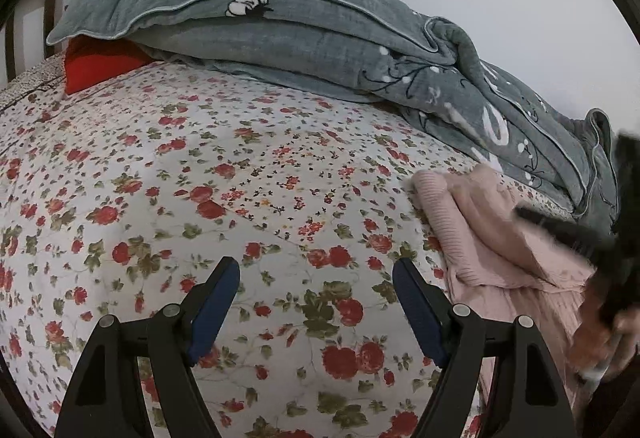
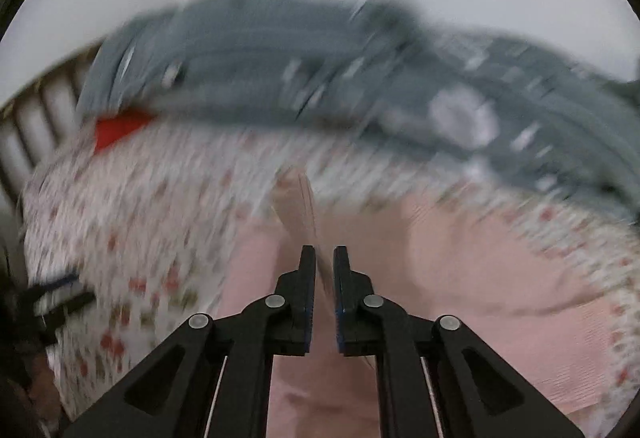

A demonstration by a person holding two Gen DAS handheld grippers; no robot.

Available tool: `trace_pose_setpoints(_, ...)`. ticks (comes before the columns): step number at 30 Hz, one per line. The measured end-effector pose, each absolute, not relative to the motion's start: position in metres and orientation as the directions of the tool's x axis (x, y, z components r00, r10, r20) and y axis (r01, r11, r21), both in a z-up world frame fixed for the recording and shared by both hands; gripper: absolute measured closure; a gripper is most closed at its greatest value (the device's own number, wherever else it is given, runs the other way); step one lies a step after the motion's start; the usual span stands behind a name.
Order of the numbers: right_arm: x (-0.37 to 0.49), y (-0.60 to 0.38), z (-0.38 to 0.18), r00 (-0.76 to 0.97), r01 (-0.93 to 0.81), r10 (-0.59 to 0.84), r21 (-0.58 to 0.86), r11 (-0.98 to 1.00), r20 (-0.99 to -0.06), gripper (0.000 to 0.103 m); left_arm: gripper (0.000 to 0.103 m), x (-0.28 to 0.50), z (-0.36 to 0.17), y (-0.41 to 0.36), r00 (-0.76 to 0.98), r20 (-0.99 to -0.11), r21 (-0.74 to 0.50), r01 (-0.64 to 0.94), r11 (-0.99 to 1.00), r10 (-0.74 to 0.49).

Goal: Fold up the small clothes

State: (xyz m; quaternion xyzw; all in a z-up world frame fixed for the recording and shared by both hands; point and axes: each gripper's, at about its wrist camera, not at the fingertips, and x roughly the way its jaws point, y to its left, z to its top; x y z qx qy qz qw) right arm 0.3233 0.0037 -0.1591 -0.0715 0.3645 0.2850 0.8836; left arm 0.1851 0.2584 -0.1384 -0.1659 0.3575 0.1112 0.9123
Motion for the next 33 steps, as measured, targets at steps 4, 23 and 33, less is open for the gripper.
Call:
trace_pose_setpoints(4, 0.308, 0.002, -0.179, 0.497, -0.606, 0.465, 0.091, 0.790, -0.733, 0.071, 0.025, 0.196, -0.137, 0.247, 0.723, -0.690, -0.239, -0.284, 0.928, 0.043)
trace_pose_setpoints(23, 0.278, -0.203, -0.151, 0.684, -0.385, 0.367, 0.116, 0.916, -0.630, 0.049, 0.026, 0.327, -0.139, 0.103, 0.688, -0.716, -0.285, -0.137, 0.949, -0.116)
trace_pose_setpoints(33, 0.264, -0.238, -0.155, 0.724, -0.356, 0.351, 0.114, 0.927, -0.595, 0.049, 0.026, 0.290, -0.153, 0.127, 0.641, -0.763, -0.142, -0.282, 0.949, 0.076)
